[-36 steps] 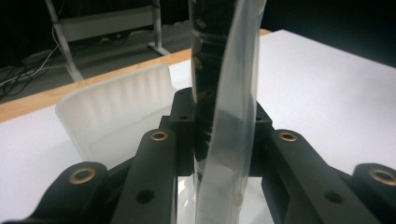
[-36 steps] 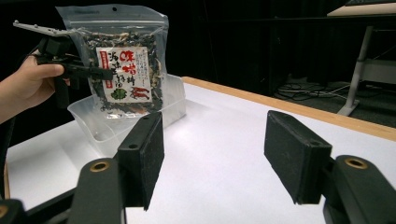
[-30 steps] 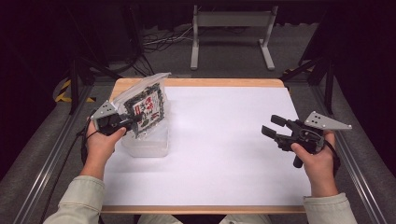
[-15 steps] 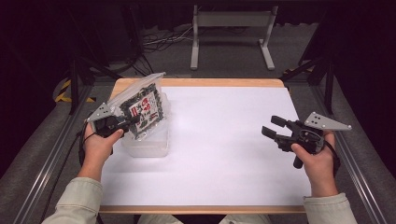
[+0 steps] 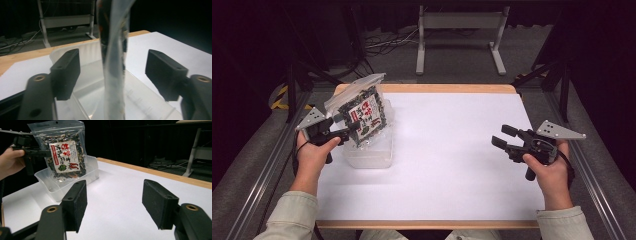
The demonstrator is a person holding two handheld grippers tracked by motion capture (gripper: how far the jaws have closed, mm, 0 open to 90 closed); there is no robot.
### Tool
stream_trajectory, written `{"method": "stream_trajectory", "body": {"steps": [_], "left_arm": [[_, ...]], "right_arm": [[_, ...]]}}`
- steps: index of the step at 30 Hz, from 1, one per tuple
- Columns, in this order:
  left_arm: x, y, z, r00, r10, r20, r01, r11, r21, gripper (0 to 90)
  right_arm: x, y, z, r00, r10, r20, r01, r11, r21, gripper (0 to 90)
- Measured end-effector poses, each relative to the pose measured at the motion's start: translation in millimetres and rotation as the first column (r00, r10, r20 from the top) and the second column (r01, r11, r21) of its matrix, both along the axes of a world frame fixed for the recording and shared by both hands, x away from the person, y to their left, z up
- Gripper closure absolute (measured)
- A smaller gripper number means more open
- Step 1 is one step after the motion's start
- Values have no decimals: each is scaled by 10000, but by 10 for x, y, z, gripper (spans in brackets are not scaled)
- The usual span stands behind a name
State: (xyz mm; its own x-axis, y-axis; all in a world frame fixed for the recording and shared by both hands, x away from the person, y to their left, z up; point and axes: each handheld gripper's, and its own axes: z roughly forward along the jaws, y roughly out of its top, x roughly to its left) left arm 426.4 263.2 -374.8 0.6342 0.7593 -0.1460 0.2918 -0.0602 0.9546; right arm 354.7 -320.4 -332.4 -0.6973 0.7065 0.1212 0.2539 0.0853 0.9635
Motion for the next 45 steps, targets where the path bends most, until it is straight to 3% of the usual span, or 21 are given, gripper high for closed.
{"method": "stream_trajectory", "body": {"steps": [4, 9, 11, 17, 20, 24, 34, 36, 43, 45], "left_arm": [[-133, 53, 70, 9998, 138, 121, -141, 9996, 238, 187], [-413, 58, 163, 9996, 92, 275, -122, 9937, 1112, 150], [-531, 69, 176, 9994, 45, 331, -86, 9923, 1233, 148], [-792, 99, 170, 9995, -81, 318, 47, 9945, 1050, 128], [-921, 108, 115, 9995, -319, -86, 324, 9973, 663, 119], [-1075, 99, 6, 9984, -491, -281, 509, 9966, 654, 110], [-1272, 31, -199, 9988, -369, -317, 400, 9937, 1045, 98], [-1290, 7, -269, 9988, -369, -333, 409, 9907, 1297, 97], [-1248, 23, -453, 9975, -310, -637, 403, 9878, 1504, 87], [-1228, 12, -531, 9979, -297, -582, 398, 9826, 1816, 89]], "right_arm": [[-15, -3, -15, 9999, -31, 142, 32, 10000, -89, 317], [-36, -59, -34, 9994, -193, 279, 198, 9996, -180, 287], [-52, -93, -40, 9991, -262, 327, 267, 9995, -159, 280], [-84, -142, -78, 9987, -240, 448, 259, 9988, -421, 260], [-119, -169, -106, 9985, -151, 529, 188, 9974, -691, 246], [-147, -193, -138, 9987, -147, 498, 185, 9970, -756, 241], [-238, -331, -300, 9991, -364, 202, 380, 9957, -850, 240], [-257, -357, -351, 9991, -375, 178, 390, 9949, -928, 240], [-349, -431, -590, 9990, -433, -106, 419, 9931, -1091, 234], [-374, -445, -642, 9987, -487, -120, 472, 9935, -1035, 234]]}}
